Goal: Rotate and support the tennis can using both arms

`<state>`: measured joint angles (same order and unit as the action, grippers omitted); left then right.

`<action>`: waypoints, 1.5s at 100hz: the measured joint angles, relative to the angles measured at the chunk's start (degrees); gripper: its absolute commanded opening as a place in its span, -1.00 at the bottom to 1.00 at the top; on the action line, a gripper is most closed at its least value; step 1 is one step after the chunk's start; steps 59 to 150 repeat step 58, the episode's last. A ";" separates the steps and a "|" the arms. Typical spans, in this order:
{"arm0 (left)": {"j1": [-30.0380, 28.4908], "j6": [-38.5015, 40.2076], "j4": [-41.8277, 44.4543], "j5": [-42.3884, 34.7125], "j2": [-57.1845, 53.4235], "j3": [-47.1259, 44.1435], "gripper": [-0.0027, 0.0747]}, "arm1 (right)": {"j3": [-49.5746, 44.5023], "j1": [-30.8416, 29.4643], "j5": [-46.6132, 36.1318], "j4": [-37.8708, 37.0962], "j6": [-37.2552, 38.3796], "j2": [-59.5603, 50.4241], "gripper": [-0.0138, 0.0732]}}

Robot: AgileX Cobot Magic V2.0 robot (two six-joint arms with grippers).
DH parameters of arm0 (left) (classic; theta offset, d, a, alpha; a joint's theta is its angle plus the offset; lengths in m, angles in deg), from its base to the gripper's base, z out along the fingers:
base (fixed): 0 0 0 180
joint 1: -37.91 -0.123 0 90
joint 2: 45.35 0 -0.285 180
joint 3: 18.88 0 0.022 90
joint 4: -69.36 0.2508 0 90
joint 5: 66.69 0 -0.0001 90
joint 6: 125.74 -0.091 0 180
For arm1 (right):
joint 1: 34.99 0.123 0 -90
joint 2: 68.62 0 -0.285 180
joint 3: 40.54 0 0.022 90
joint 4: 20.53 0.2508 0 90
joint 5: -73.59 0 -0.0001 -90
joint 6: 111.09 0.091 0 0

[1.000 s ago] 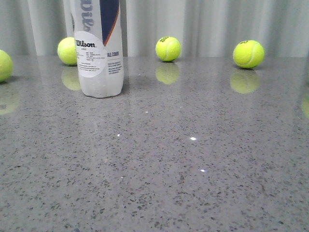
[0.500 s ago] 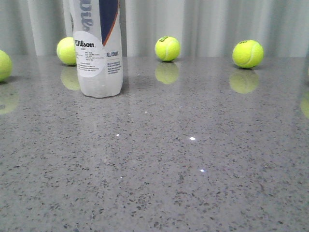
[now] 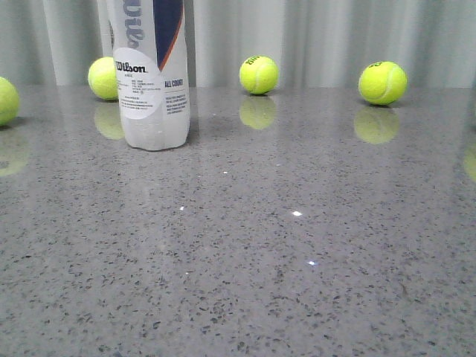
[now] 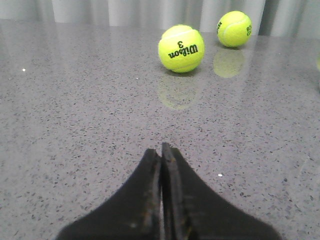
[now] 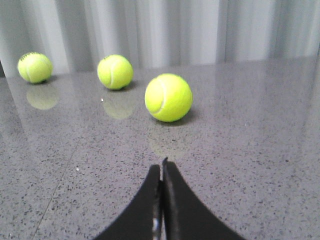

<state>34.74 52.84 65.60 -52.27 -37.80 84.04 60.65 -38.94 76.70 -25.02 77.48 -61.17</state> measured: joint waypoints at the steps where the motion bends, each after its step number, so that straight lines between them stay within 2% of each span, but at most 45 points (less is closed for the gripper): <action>1: 0.00 0.00 0.00 -0.12 0.00 0.00 -0.99 | 0.00 0.00 -0.16 0.00 -0.03 -0.01 -0.83; 150: 0.00 0.00 0.00 -0.27 0.00 0.00 -0.99 | 0.00 0.00 0.04 -0.03 -0.25 -0.23 -0.83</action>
